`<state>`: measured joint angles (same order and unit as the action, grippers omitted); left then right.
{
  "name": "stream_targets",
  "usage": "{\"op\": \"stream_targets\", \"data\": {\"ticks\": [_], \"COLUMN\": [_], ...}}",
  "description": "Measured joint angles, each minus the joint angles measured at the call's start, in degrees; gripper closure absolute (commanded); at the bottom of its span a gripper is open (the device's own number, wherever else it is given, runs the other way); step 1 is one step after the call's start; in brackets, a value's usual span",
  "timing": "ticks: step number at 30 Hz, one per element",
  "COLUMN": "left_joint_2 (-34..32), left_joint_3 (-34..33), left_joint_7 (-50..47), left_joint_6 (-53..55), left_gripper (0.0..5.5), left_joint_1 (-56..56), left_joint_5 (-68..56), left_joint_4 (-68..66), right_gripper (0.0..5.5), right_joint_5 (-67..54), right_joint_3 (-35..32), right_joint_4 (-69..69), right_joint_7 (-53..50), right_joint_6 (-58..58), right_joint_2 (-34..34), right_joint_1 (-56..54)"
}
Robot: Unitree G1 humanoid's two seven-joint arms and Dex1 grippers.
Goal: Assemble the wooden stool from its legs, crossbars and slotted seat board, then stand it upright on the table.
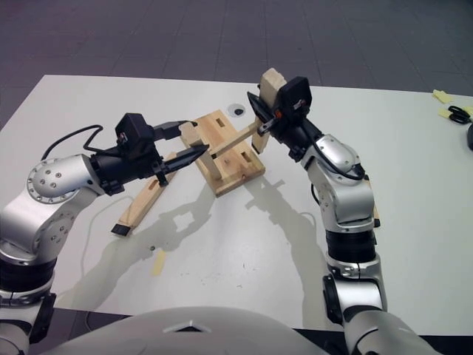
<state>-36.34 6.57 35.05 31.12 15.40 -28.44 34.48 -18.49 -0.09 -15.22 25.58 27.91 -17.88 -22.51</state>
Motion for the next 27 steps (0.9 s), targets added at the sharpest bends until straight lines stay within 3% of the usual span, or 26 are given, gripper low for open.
{"op": "stream_targets", "data": {"ticks": [18, 27], "left_joint_2": [0.7, 0.8], "left_joint_3": [0.8, 1.1], "left_joint_7": [-0.7, -0.9], "left_joint_6": [0.0, -0.5], "left_gripper": [3.47, 3.47], "left_joint_1": [0.2, 0.1], "left_joint_5": [0.2, 0.7], "left_joint_4": [0.1, 0.0], "right_gripper": [4.48, 4.48], "right_joint_5": [-10.6, -11.0], "right_joint_3": [-8.3, -8.7], "right_joint_4": [-0.9, -1.2], "right_joint_7": [-5.2, -6.0], "right_joint_6": [17.6, 18.6], "right_joint_2": [3.8, 4.2], "right_joint_1": [-2.9, -2.7]}}
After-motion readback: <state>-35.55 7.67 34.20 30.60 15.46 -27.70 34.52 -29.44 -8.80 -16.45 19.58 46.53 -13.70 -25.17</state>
